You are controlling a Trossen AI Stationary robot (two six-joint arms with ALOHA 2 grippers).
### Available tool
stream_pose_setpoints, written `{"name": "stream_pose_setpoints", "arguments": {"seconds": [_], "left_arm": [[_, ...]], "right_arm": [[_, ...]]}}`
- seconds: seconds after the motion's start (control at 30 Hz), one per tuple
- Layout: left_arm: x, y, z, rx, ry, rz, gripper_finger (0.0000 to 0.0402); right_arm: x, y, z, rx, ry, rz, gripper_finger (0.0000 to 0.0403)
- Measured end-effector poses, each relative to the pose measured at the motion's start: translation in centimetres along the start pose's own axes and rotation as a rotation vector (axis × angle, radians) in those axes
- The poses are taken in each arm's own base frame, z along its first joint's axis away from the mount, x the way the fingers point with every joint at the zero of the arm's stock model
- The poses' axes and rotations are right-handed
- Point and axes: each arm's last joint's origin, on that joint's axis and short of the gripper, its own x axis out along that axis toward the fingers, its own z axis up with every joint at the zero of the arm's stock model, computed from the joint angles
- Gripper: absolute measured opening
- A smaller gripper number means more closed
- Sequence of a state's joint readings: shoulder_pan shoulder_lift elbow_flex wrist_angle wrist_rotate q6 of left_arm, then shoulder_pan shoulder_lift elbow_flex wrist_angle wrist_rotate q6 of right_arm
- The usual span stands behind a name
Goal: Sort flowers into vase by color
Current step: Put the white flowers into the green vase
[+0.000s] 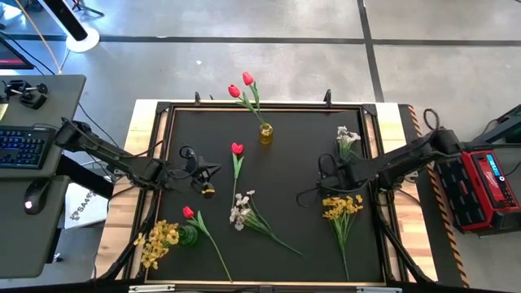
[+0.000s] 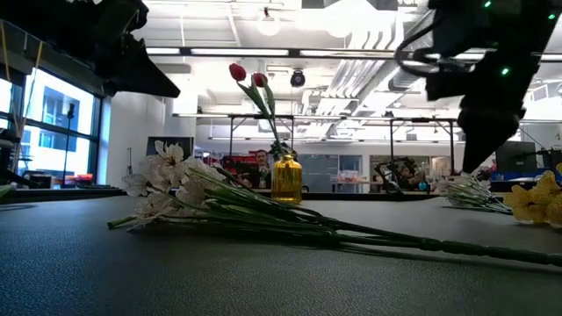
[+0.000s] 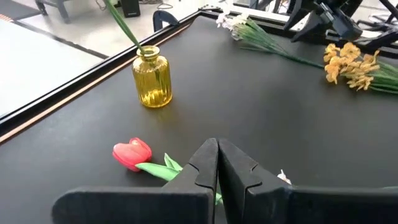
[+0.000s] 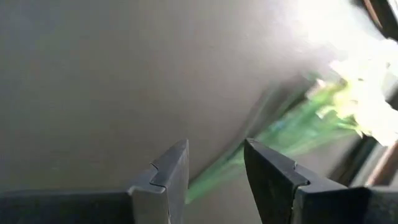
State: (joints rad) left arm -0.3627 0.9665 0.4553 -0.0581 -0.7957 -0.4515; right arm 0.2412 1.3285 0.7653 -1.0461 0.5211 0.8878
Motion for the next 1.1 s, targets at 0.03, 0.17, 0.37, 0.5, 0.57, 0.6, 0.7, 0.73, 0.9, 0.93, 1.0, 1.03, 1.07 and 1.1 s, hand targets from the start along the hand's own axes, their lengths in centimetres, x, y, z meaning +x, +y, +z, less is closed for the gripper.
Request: {"name": "stream_pose_setpoints", "arguments": {"seconds": [0.03, 0.17, 0.37, 0.5, 0.57, 0.6, 0.7, 0.73, 0.9, 0.93, 1.0, 1.03, 1.07, 1.1], "left_arm": [[0.0, 0.0, 0.0, -0.002, -0.002, -0.001, 0.0], [0.0, 0.0, 0.0, -0.003, -0.003, -0.001, 0.0], [0.0, 0.0, 0.0, -0.001, -0.003, -0.001, 0.0], [0.0, 0.0, 0.0, 0.0, -0.003, -0.001, 0.0], [0.0, 0.0, 0.0, 0.0, -0.003, -0.001, 0.0], [0.0, 0.0, 0.0, 0.0, -0.003, -0.001, 0.0], [0.0, 0.0, 0.0, -0.002, -0.003, -0.001, 0.0], [0.0, 0.0, 0.0, -0.003, -0.003, -0.001, 0.0], [0.0, 0.0, 0.1, -0.005, -0.005, -0.002, 0.0], [0.0, 0.0, 0.1, -0.004, -0.004, -0.002, 0.0], [0.0, 0.0, 0.1, -0.004, -0.004, -0.002, 0.0], [0.0, 0.0, 0.1, -0.004, -0.005, -0.002, 0.0], [0.0, 0.0, 0.1, -0.003, -0.004, -0.002, 0.0], [0.0, 0.0, 0.1, -0.001, -0.005, -0.002, 0.0]], "right_arm": [[-0.2, -0.5, -0.2, 0.021, -0.005, -0.004, 0.0139], [-0.3, -2.7, -1.0, 0.161, 0.006, -0.037, 0.0139], [1.5, -4.6, -2.9, 0.394, 0.077, -0.057, 0.0139], [2.8, -5.2, -3.6, 0.489, 0.096, -0.086, 0.0152], [3.1, -5.2, -3.3, 0.528, 0.076, -0.071, 0.0171], [3.3, -5.2, -3.1, 0.545, 0.071, -0.063, 0.0182], [3.8, -5.0, -2.6, 0.555, 0.066, -0.011, 0.0224], [4.0, -5.0, -2.3, 0.562, 0.059, 0.011, 0.0239], [5.0, -5.7, -1.6, 0.653, 0.096, 0.002, 0.0284], [5.2, -5.9, -1.5, 0.672, 0.118, -0.009, 0.0286], [5.8, -6.4, -1.2, 0.688, 0.142, -0.03, 0.0285], [6.1, -6.6, -1.0, 0.686, 0.142, -0.031, 0.0282], [6.4, -6.7, -0.6, 0.682, 0.137, -0.023, 0.0277], [6.6, -6.7, -0.3, 0.679, 0.134, -0.001, 0.0271]]}}
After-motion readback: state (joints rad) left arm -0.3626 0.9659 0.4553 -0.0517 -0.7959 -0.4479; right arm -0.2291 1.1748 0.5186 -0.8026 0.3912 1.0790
